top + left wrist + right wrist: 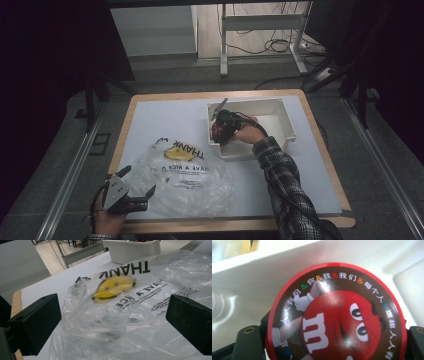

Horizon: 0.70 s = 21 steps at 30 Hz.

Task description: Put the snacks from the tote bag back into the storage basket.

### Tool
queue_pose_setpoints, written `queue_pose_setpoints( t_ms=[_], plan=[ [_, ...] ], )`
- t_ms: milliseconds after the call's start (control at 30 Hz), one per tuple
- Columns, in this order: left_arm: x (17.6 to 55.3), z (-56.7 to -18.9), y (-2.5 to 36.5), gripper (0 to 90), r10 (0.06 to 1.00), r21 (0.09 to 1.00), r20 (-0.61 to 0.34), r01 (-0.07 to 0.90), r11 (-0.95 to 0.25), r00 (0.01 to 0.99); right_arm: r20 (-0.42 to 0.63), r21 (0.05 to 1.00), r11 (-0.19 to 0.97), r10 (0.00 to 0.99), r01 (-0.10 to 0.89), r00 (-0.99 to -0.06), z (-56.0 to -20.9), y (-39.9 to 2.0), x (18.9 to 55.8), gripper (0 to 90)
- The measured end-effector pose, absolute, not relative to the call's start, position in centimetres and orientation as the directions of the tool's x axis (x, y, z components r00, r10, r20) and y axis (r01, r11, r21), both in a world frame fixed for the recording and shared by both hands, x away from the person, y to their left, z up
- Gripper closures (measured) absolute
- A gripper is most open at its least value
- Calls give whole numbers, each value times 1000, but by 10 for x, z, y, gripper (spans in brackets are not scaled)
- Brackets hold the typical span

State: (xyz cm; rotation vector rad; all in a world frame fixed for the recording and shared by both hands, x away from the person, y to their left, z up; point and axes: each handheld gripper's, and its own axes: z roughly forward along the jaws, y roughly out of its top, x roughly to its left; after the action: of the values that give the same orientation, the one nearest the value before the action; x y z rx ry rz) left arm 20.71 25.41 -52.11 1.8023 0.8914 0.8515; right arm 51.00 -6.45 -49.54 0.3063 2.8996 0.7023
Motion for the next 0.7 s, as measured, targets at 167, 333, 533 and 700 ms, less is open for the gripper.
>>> queue_pose_setpoints(
  t_ms=[167, 333, 533, 700],
  plan=[
    [207, -521, 254, 0, 849, 926, 173, 212, -314, 499, -85, 480, 861, 237, 169, -968, -492, -64, 509, 184],
    [207, -521, 253, 0, 848, 925, 175, 212, -316, 500, -86, 488, 858, 234, 164, -968, -489, -64, 507, 148],
    [207, -521, 253, 0, 848, 924, 176, 213, -317, 500, -90, 492, 855, 240, 166, -967, -488, -66, 507, 133],
    [207, -521, 253, 0, 847, 924, 177, 213, -318, 501, -95, 501, 850, 242, 163, -966, -485, -68, 505, 123]
  ],
)
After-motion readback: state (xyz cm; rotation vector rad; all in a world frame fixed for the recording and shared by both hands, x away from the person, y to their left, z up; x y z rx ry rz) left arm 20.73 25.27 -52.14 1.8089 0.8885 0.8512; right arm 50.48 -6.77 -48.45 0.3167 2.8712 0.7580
